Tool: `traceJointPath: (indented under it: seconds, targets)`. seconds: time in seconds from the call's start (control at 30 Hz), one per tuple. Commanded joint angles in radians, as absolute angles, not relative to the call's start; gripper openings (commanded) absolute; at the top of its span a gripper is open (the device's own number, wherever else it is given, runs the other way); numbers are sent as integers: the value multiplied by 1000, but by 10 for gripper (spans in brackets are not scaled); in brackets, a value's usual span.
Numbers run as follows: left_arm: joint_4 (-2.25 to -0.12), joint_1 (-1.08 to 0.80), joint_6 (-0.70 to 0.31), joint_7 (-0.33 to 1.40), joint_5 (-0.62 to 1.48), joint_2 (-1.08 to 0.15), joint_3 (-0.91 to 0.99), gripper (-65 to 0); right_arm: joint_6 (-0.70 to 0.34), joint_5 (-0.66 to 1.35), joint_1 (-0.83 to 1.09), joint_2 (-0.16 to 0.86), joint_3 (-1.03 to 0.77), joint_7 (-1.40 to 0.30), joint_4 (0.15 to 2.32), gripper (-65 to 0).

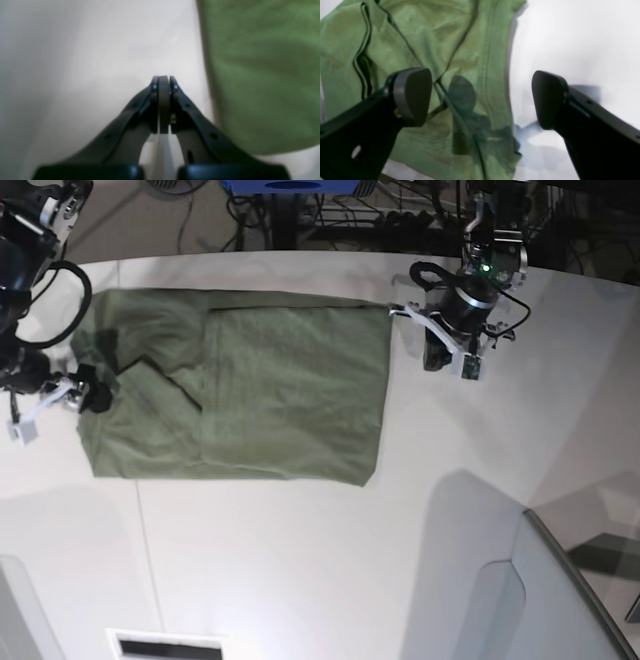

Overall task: Layout the t-shirt on the table in an organized manner, then fold the t-shirt properly
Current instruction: 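Grasp the shirt's short ends with both grippers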

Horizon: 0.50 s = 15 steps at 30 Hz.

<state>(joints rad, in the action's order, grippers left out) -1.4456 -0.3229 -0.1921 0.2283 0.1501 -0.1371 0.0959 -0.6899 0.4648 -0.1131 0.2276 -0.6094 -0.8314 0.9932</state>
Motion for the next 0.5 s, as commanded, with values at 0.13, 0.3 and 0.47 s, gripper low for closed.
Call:
traceJointPath:
  seconds: [0.13, 0.3, 0.47]
  targets:
    - [-1388, -289, -194, 202, 188, -162, 88, -650, -698, 483, -127, 220, -613, -895, 1003, -72]
    - [-1337, -251, -194, 200, 188, -159, 82, -650, -698, 481, -108, 213, -611, -905, 1003, -72]
    - [-1331, -226, -194, 200, 188, -163, 16, -650, -698, 479, -105, 202, -608, -905, 1003, -72]
